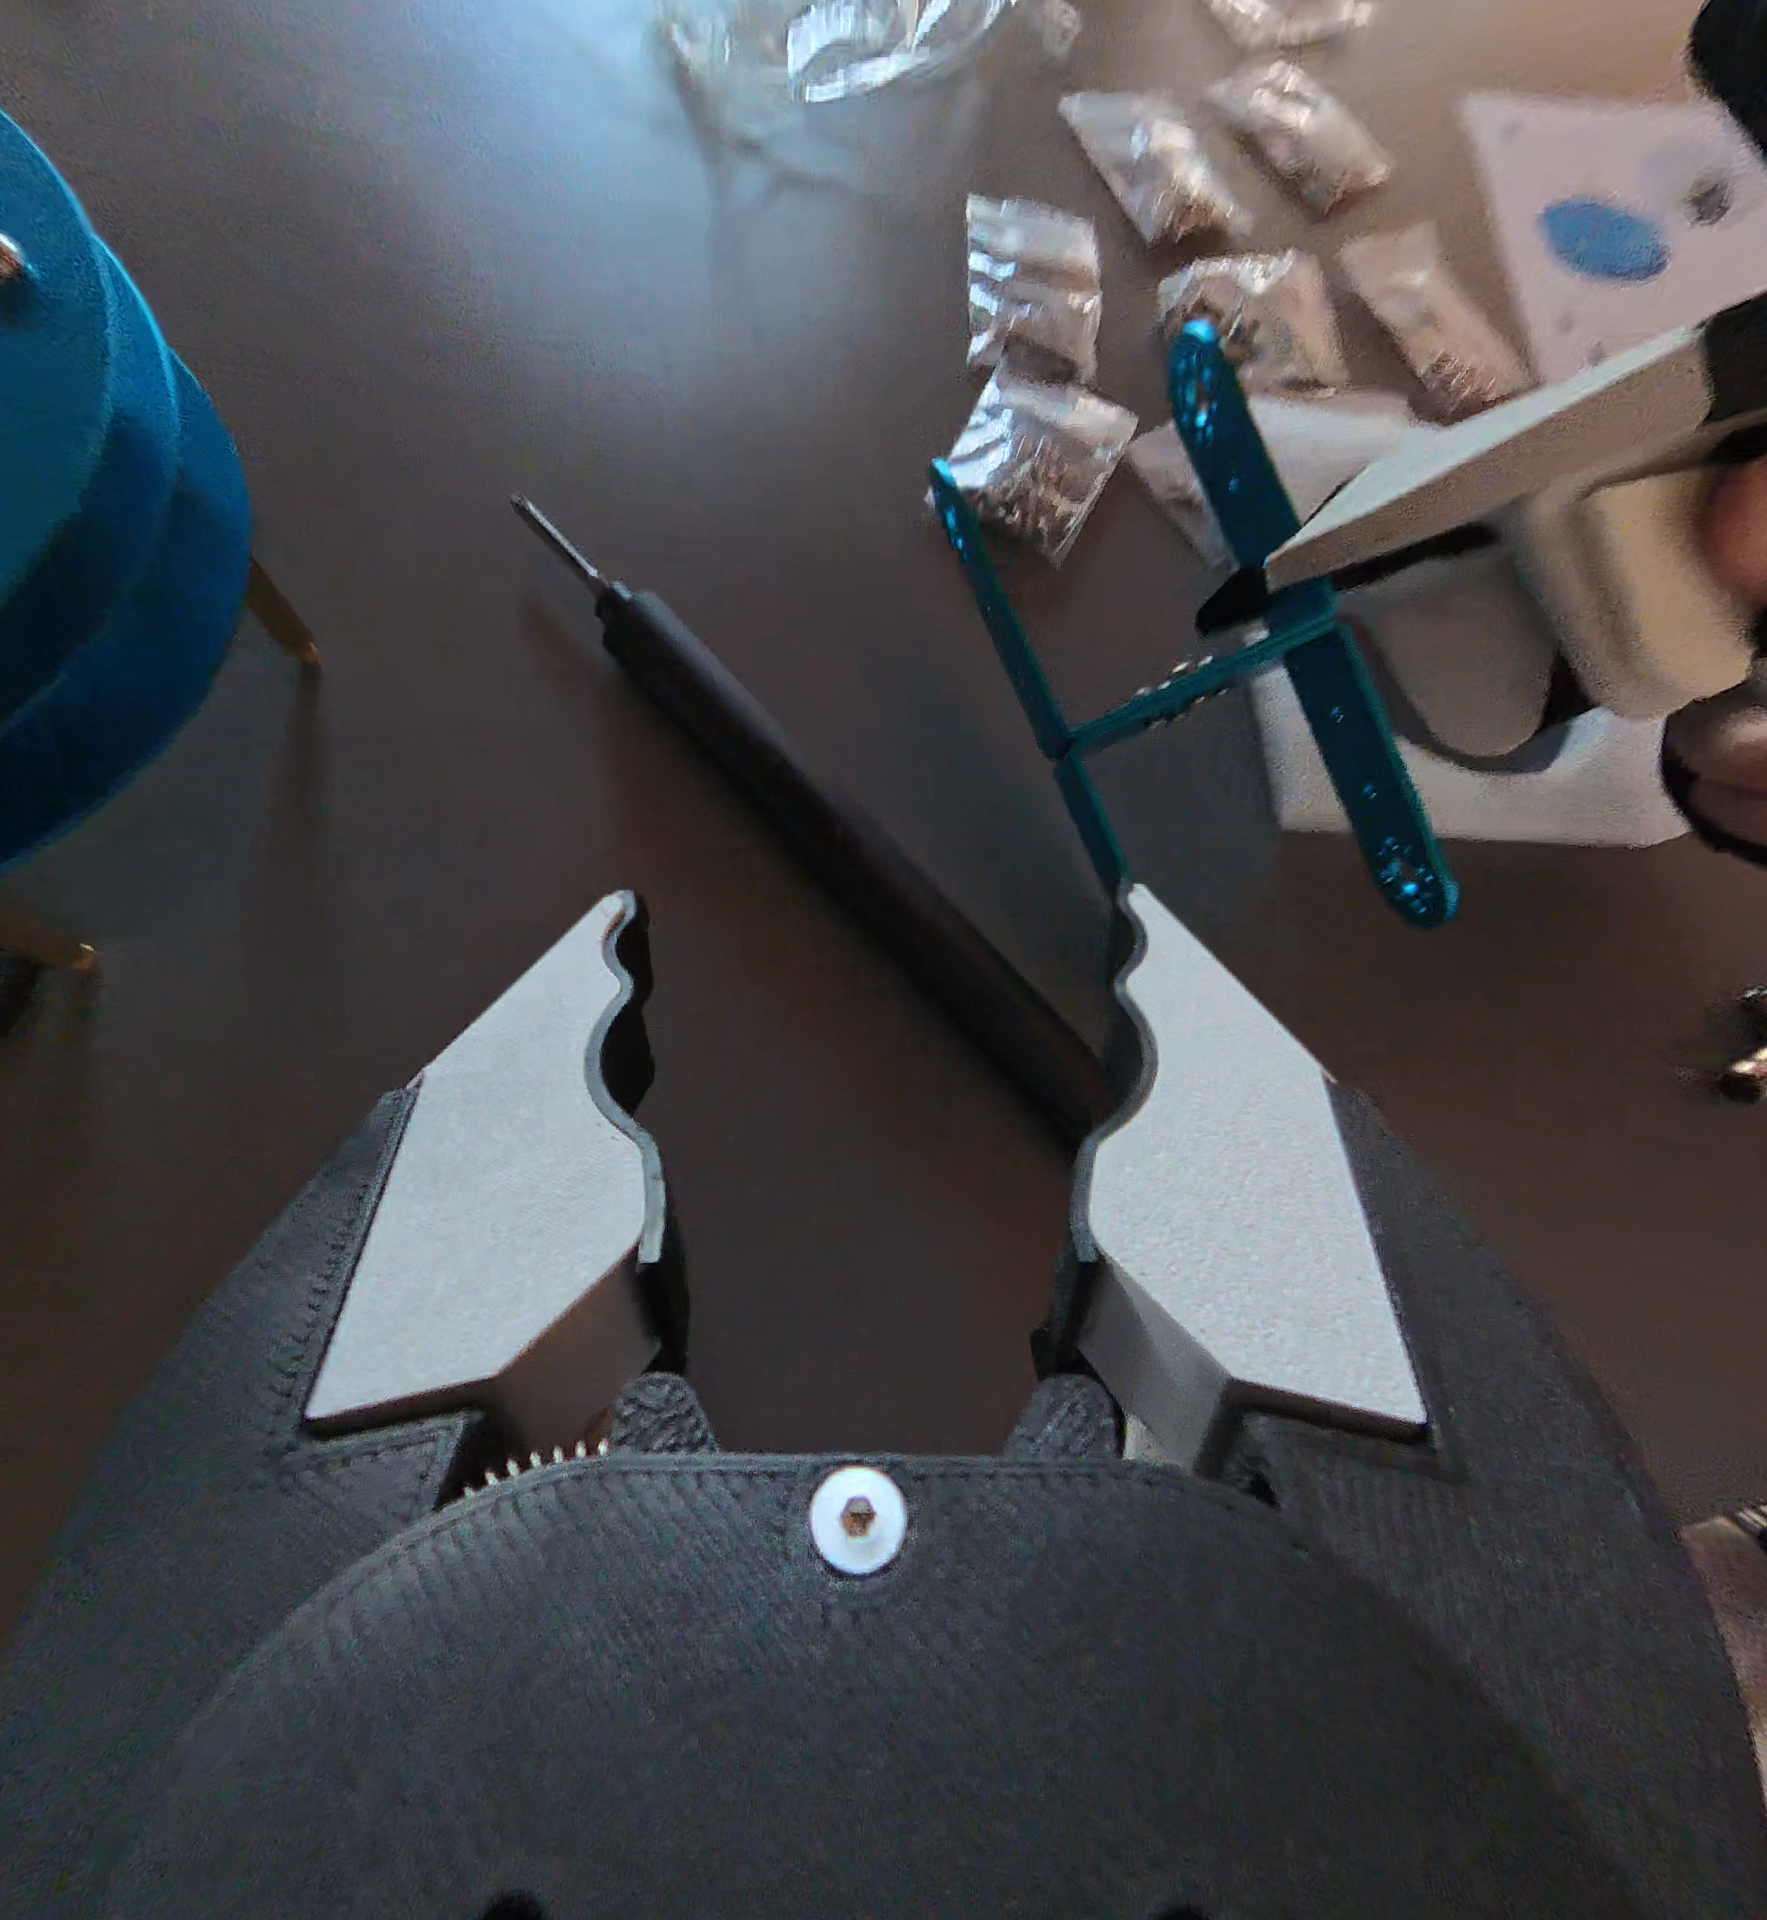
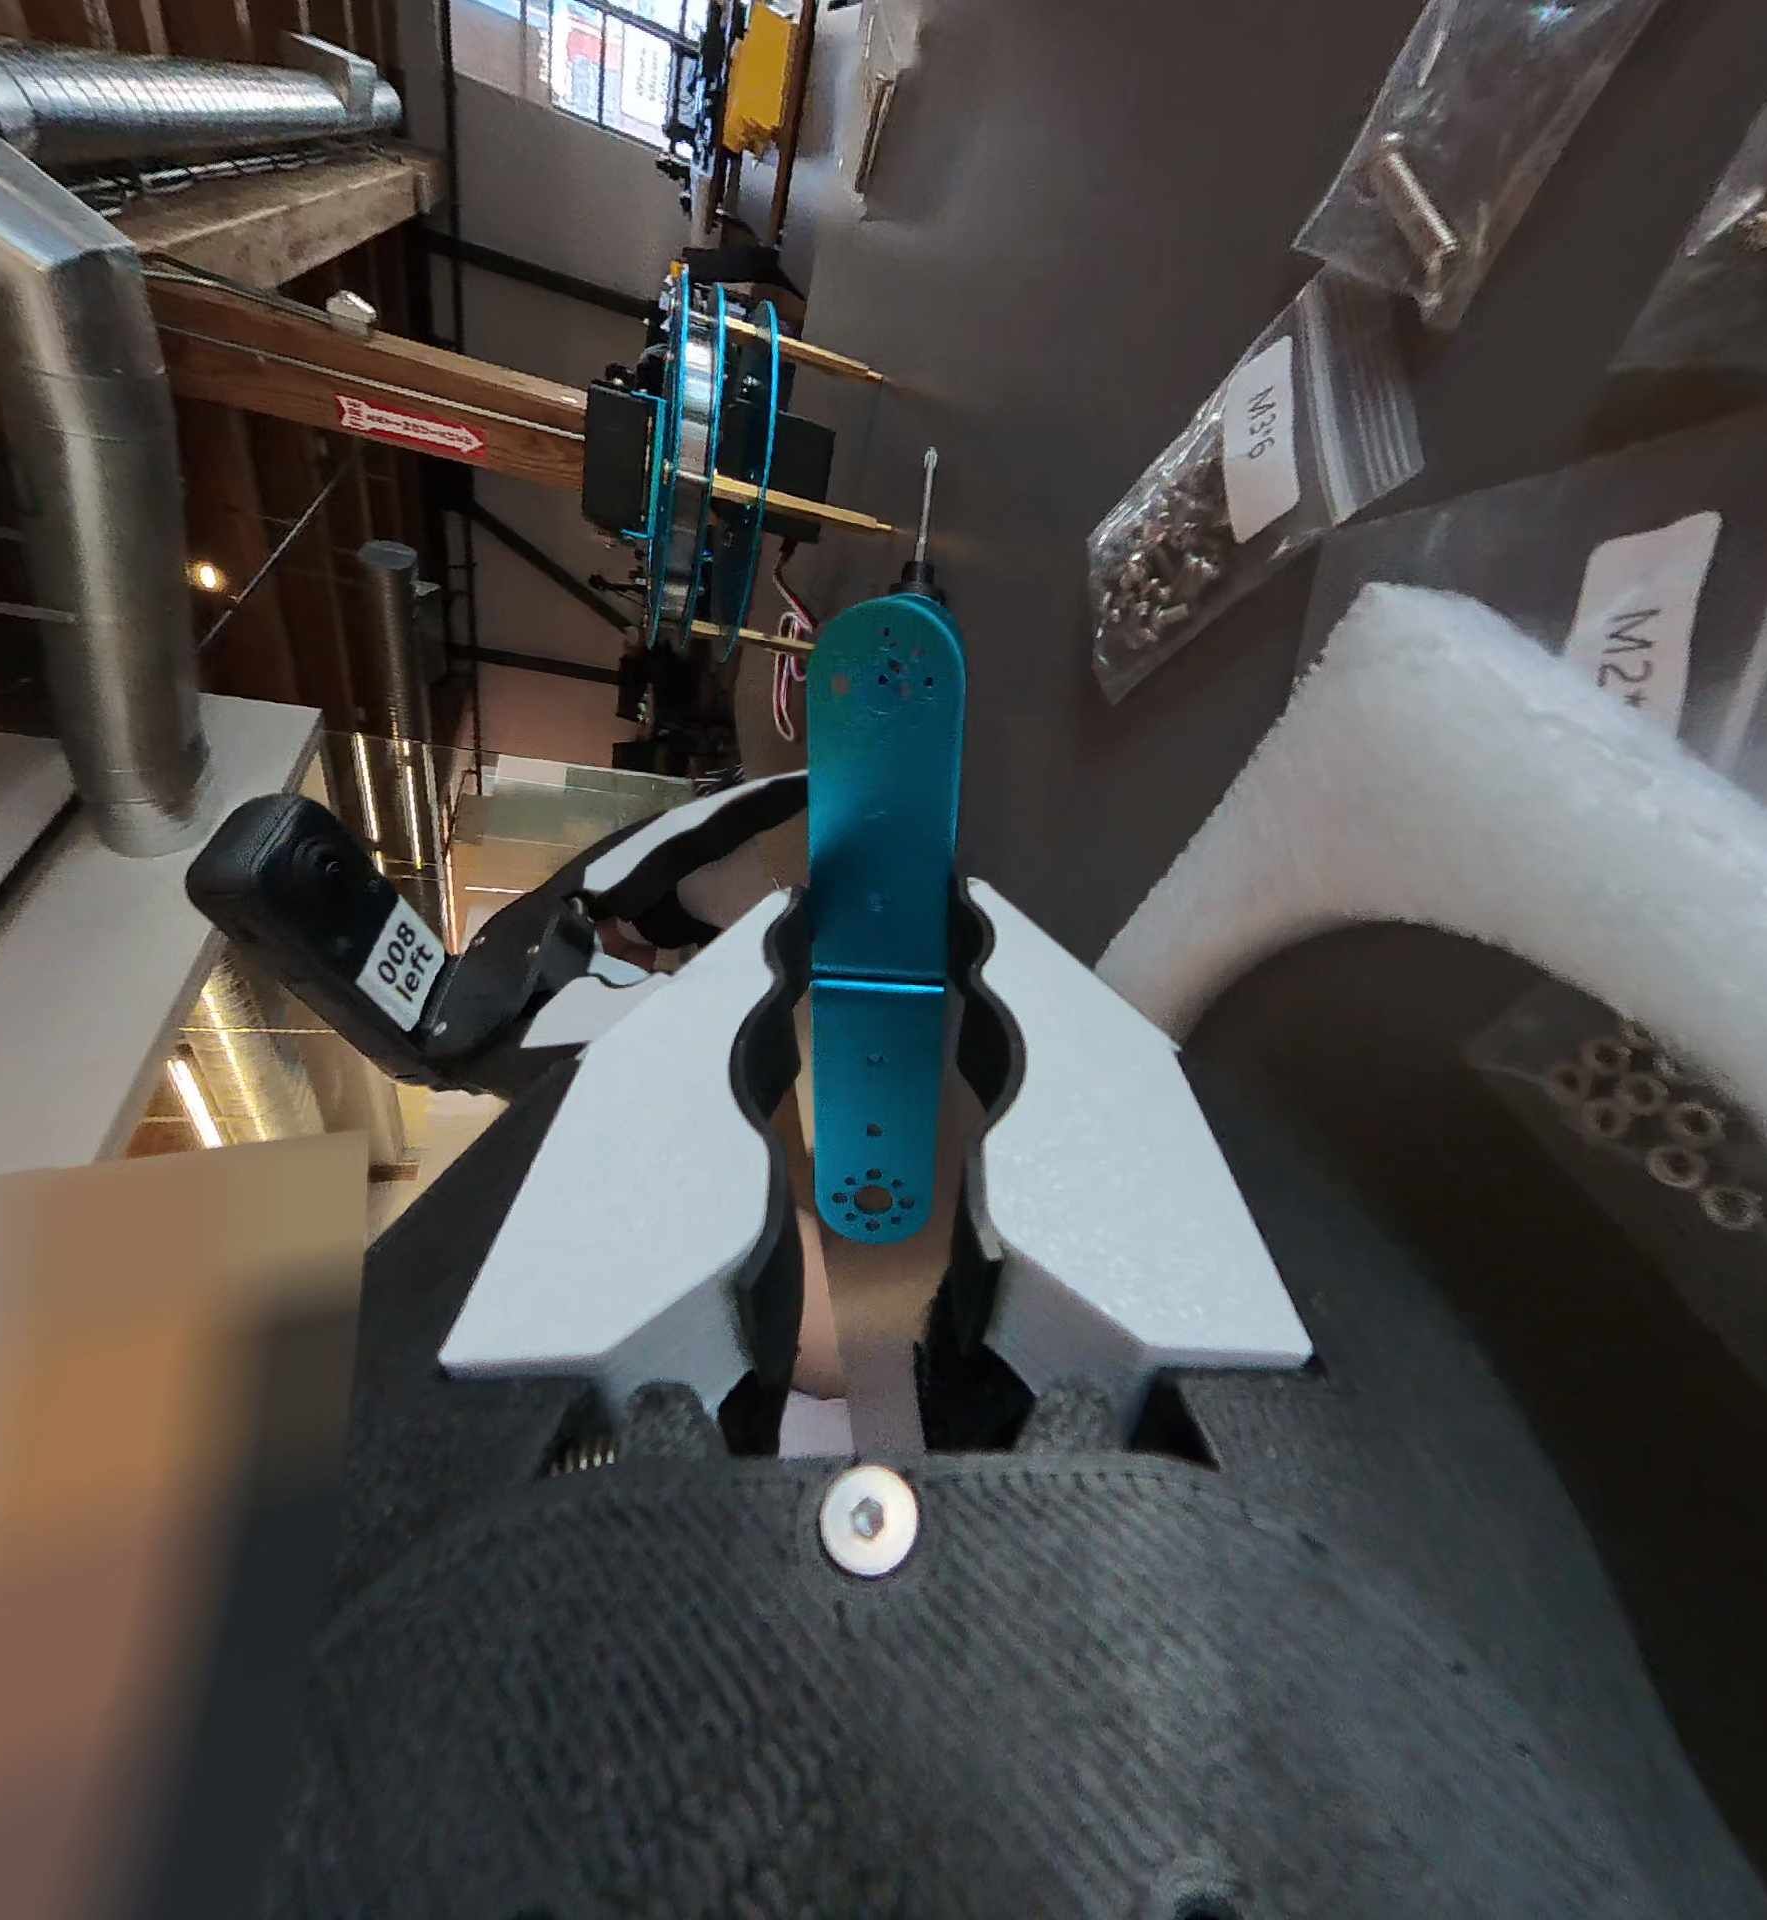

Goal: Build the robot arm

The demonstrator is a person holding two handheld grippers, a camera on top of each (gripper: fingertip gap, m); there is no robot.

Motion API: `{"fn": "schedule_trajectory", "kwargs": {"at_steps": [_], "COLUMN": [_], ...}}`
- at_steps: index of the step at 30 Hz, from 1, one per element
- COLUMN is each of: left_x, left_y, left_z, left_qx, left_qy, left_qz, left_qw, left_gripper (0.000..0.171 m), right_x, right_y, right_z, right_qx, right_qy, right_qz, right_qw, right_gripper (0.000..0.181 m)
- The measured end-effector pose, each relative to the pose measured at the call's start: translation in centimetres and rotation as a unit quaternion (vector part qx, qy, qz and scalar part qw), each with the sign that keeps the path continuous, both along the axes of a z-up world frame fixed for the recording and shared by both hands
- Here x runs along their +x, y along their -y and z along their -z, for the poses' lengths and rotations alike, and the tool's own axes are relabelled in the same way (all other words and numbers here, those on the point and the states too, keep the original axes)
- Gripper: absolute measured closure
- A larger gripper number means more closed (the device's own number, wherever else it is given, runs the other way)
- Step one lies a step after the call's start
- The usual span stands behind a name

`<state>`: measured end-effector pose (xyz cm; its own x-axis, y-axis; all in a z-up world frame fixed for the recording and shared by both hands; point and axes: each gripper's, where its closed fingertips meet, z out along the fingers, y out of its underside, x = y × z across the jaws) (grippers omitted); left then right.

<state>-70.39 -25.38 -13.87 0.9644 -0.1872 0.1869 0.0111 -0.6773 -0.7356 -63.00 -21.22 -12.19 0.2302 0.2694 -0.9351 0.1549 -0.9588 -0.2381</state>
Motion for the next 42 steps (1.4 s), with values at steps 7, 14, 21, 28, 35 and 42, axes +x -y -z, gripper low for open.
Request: {"fn": "schedule_trajectory", "kwargs": {"at_steps": [7, 14, 21, 28, 35, 42], "left_x": [-0.9, -3.6, -4.1, -5.0, -5.0, -4.0], "left_y": [1.1, 2.3, 3.0, 3.5, 3.7, 4.0], "left_z": [2.0, 2.3, 2.2, 2.1, 2.0, 1.1], "left_qx": [-0.064, -0.092, -0.115, -0.112, -0.110, -0.079], "left_qy": [-0.070, -0.123, -0.067, -0.049, -0.014, 0.083], "left_qz": [0.023, 0.008, -0.018, -0.046, -0.043, -0.010], "left_qw": [0.995, 0.988, 0.991, 0.991, 0.993, 0.993], "left_gripper": [0.104, 0.155, 0.155, 0.155, 0.156, 0.156], "right_x": [-1.2, -2.7, -2.3, -1.1, -1.0, 0.4], "right_y": [0.4, 1.0, 1.6, 3.8, 5.2, 4.6], "right_z": [0.1, 0.3, 0.7, 2.4, 2.0, -2.6], "right_qx": [0.002, 0.005, -0.022, -0.066, -0.077, -0.037], "right_qy": [0.035, 0.088, 0.137, 0.180, 0.199, 0.148], "right_qz": [0.007, 0.001, -0.005, -0.016, -0.068, -0.107], "right_qw": [0.999, 0.996, 0.990, 0.981, 0.975, 0.982], "right_gripper": [0.156, 0.155, 0.156, 0.157, 0.143, 0.141]}}
